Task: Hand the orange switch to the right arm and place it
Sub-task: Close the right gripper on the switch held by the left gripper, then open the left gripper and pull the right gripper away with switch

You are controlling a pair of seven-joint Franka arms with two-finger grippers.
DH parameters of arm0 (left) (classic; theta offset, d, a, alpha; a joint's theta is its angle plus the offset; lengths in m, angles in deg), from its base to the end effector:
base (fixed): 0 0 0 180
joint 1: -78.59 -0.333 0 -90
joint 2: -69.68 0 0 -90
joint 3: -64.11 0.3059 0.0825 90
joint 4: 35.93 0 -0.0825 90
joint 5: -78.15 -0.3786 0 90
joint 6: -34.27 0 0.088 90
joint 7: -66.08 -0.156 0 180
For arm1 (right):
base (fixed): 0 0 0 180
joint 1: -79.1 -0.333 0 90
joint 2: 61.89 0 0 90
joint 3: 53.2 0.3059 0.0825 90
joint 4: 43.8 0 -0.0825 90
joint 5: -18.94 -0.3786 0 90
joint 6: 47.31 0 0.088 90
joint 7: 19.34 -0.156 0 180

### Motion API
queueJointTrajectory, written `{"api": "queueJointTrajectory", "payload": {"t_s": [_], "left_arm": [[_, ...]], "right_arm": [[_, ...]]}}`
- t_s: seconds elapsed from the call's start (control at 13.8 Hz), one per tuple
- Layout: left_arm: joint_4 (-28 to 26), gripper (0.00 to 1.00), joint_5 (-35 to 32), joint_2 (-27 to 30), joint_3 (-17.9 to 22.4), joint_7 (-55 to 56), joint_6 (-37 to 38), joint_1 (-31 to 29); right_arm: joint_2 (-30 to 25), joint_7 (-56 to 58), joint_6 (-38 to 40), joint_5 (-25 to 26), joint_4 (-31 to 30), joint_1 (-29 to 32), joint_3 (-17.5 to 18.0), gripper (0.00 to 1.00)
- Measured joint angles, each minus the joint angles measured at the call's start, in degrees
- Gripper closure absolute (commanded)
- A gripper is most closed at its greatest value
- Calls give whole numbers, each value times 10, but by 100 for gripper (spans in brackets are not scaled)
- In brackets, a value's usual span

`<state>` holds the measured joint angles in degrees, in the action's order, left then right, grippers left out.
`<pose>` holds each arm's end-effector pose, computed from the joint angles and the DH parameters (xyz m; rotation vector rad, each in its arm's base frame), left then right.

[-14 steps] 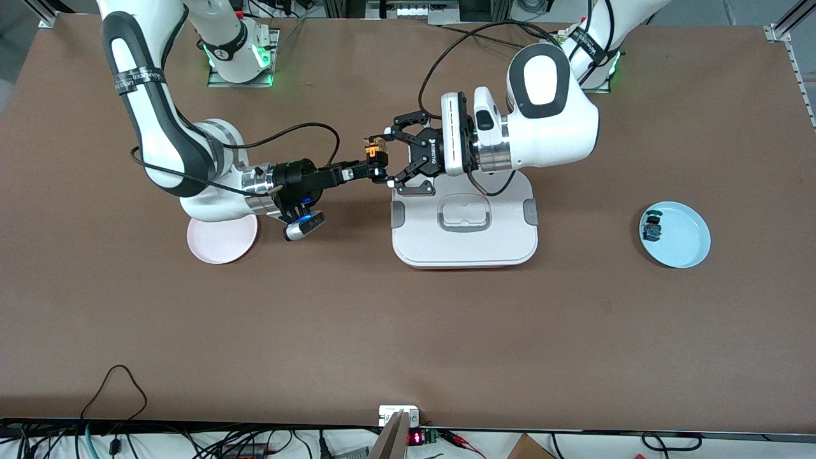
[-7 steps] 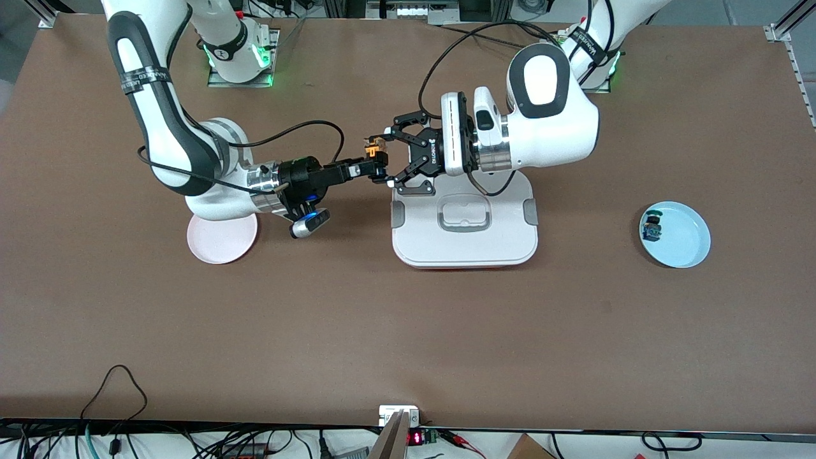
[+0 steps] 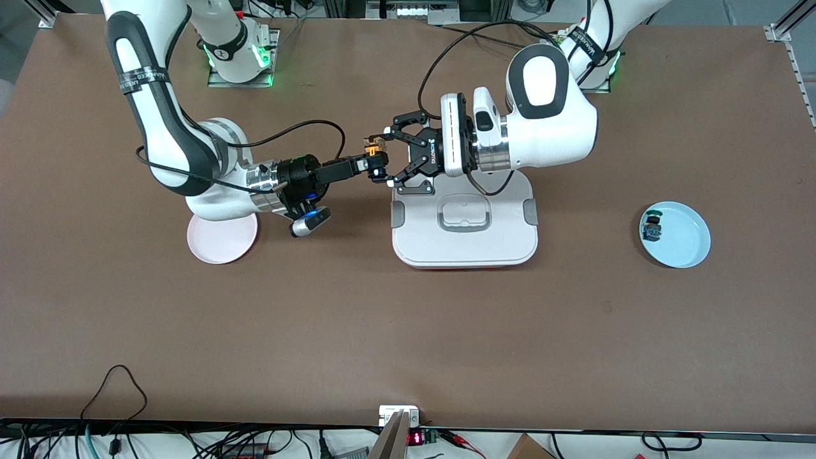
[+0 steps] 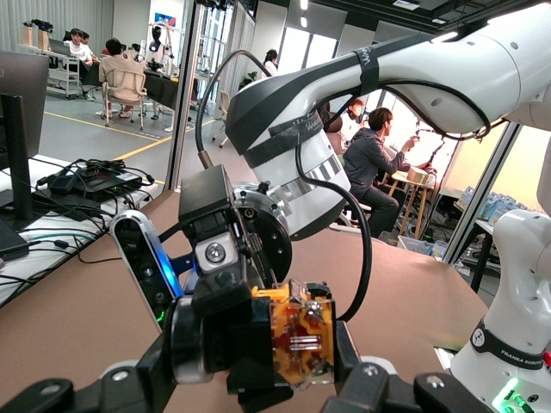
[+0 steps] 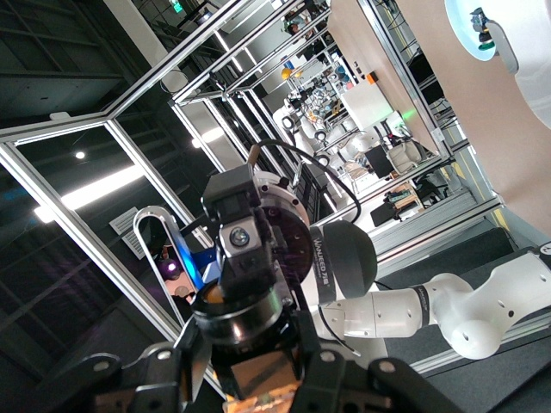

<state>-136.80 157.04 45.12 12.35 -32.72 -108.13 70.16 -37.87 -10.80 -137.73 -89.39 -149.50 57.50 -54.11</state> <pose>0.5308 -0.4476 0.4279 1.5359 -1.1518 0.9389 0.5494 0.3664 0.3800 -1.3329 0.2850 0.6062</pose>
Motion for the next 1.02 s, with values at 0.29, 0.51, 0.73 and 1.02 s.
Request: {"api": "queueJointTrajectory", "payload": {"t_s": [0.29, 0.51, 0.73, 1.02], "left_arm": [[0, 53, 0, 0, 0, 0, 0, 0], [0, 0, 0, 0, 0, -8, 0, 0], [0, 0, 0, 0, 0, -25, 3, -1], [0, 0, 0, 0, 0, -28, 21, -5]], "right_arm": [[0, 0, 0, 0, 0, 0, 0, 100], [0, -4, 2, 0, 0, 0, 0, 100], [-1, -12, 3, 0, 0, 0, 0, 100], [-1, -13, 3, 0, 0, 0, 0, 100]]}}
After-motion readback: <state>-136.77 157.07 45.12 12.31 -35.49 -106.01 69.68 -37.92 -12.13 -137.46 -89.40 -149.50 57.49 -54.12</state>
